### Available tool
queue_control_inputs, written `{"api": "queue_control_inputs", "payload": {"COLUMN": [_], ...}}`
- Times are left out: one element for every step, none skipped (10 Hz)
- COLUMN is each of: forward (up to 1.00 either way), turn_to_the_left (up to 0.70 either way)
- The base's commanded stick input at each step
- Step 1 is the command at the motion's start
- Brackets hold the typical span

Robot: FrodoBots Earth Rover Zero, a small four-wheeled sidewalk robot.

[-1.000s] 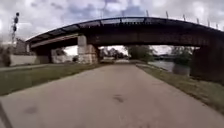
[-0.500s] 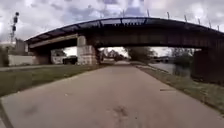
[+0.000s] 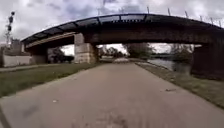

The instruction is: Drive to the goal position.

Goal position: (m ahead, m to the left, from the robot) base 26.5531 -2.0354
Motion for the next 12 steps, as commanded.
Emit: {"api": "queue_control_inputs", "payload": {"forward": [0.7,0.7,0.7,0.7,0.7,0.7,0.7,0.7,0.7,0.7,0.7,0.7], "turn_to_the_left": [0.0,0.0,0.0,0.0,0.0,0.0,0.0,0.0,0.0,0.0,0.0,0.0]}}
